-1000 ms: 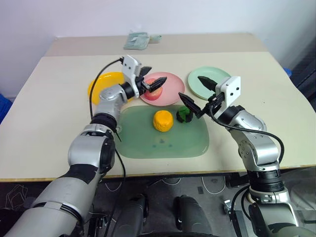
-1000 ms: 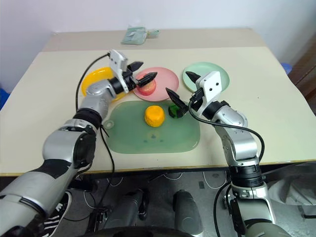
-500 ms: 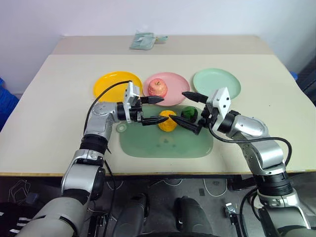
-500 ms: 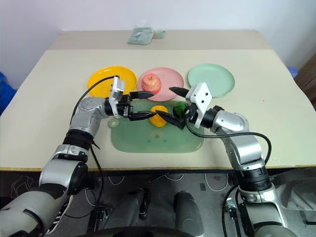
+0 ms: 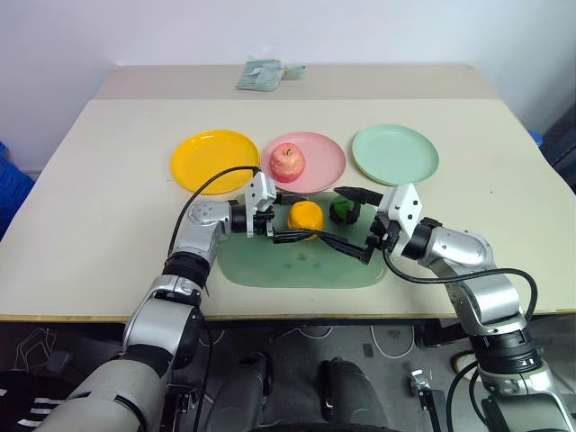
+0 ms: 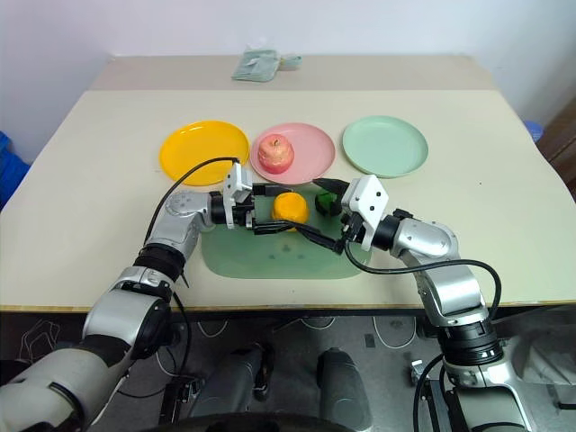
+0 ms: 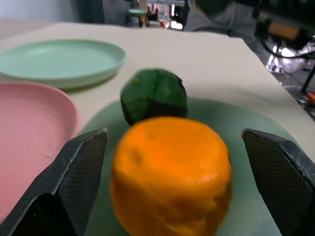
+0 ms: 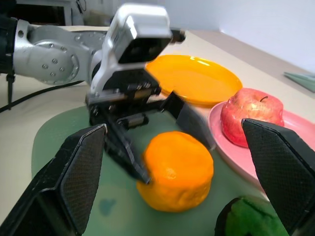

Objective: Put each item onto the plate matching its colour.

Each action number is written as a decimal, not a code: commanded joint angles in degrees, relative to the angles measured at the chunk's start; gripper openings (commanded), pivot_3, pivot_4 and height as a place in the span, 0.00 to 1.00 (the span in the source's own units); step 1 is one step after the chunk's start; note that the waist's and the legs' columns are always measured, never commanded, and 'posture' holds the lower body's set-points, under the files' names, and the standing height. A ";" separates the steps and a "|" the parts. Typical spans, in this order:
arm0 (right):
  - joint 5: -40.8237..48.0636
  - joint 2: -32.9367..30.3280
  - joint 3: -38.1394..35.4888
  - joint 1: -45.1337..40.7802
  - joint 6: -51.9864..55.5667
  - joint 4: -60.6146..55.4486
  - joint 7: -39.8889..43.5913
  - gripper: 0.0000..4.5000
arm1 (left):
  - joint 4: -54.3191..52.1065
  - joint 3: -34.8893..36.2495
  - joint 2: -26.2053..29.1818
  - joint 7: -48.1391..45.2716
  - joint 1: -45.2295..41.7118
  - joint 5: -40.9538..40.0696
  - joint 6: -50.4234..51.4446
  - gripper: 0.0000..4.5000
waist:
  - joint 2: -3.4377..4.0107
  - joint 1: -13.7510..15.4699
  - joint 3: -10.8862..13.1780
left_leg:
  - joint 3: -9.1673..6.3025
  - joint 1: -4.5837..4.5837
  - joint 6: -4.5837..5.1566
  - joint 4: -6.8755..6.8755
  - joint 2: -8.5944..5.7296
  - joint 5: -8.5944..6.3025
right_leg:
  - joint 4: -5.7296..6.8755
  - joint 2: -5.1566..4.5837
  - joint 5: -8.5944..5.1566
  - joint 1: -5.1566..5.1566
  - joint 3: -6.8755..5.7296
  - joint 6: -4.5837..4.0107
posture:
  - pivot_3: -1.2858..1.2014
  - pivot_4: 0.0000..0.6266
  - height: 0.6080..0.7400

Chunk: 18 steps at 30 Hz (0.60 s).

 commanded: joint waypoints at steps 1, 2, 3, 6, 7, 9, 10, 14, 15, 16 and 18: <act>-0.07 0.47 -0.80 -0.46 -1.01 -0.66 -0.80 1.00 | 0.21 -0.49 0.26 1.26 -0.65 1.19 -2.76 0.71 | 0.00 0.00 0.00 | 0.00 0.00 0.00 0.00 0.00 0.00 | 0.00 0.00 0.00 0.00 0.00 0.00 | 0.52 0.24 1.00; -0.11 0.50 -0.78 -0.50 -0.98 -0.62 -0.92 1.00 | 0.12 -0.25 0.30 1.41 -0.53 1.09 -2.95 0.71 | 0.00 0.00 0.00 | 0.00 0.00 0.00 -0.01 0.00 0.00 | 0.00 0.00 0.00 0.00 0.00 0.00 | 0.52 0.24 1.00; 0.10 0.70 -1.05 -0.72 -0.62 -0.42 -1.36 1.00 | -0.27 0.30 0.41 1.53 -0.46 0.54 -2.71 0.71 | 0.00 0.00 0.00 | 0.00 0.00 0.00 0.00 0.00 0.00 | 0.00 0.00 0.00 0.00 0.00 0.00 | 0.52 0.24 1.00; 0.16 1.04 -1.47 -1.61 -0.61 0.31 -2.10 1.00 | -3.89 4.52 1.87 2.35 -0.61 -4.22 1.54 0.71 | 0.00 -0.07 0.00 | 0.00 0.00 0.00 -0.01 0.00 0.00 | 0.00 0.00 0.00 -0.01 0.01 0.00 | 0.52 0.24 1.00; 0.53 1.49 -1.88 -2.14 -0.18 0.71 -2.80 1.00 | -5.60 6.63 2.66 3.29 -0.81 -6.43 3.86 0.71 | 0.00 -0.12 0.00 | 0.00 0.00 0.00 -0.01 0.00 0.00 | 0.00 0.00 0.00 -0.01 0.01 0.00 | 0.52 0.24 1.00; 0.83 2.32 -2.57 -3.13 0.46 1.72 -4.38 1.00 | -8.38 10.55 4.21 6.63 -1.23 -9.54 6.07 0.71 | 0.00 -0.47 0.00 | -0.01 0.00 0.00 -0.03 0.02 0.00 | 0.01 0.01 0.00 -0.05 0.02 0.00 | 0.52 0.24 1.00; 0.71 2.61 -2.77 -3.47 0.60 2.13 -4.96 1.00 | -9.41 11.84 4.76 8.21 -1.32 -10.38 6.72 0.71 | 0.00 -0.57 0.00 | -0.01 0.00 0.00 -0.03 0.05 0.00 | 0.02 0.01 0.00 -0.06 0.03 0.00 | 0.52 0.24 1.00; 2.08 6.21 -5.30 -7.02 1.31 4.98 -9.61 1.00 | -4.16 18.95 8.22 23.21 -4.94 -10.32 3.44 0.71 | 0.00 -0.51 0.00 | -0.01 0.00 -0.01 -0.02 0.05 0.00 | 0.04 0.01 0.00 -0.06 0.03 0.00 | 0.52 0.24 1.00; 2.84 6.81 -5.38 -7.73 1.77 4.74 -9.53 1.00 | -1.75 19.81 9.12 26.29 -5.79 -9.79 3.43 0.71 | 0.00 -0.44 0.00 | -0.01 0.00 -0.01 -0.01 0.04 0.00 | 0.06 0.01 0.01 -0.07 0.03 0.00 | 0.52 0.24 1.00; 3.27 7.14 -5.17 -8.25 2.07 4.41 -9.16 1.00 | 0.48 20.43 9.81 29.06 -6.56 -9.25 3.43 0.71 | 0.00 -0.41 0.00 | -0.01 0.00 -0.01 -0.02 0.04 0.00 | 0.07 0.02 0.01 -0.07 0.02 0.00 | 0.52 0.24 1.00; 2.66 7.43 -4.01 -9.18 2.39 4.48 -9.02 1.00 | 4.24 22.35 10.65 32.77 -8.15 -9.91 3.58 0.71 | 0.00 -0.31 0.00 | 0.00 0.00 -0.01 -0.01 0.00 0.00 | 0.09 0.01 0.01 -0.08 0.01 0.01 | 0.52 0.24 1.00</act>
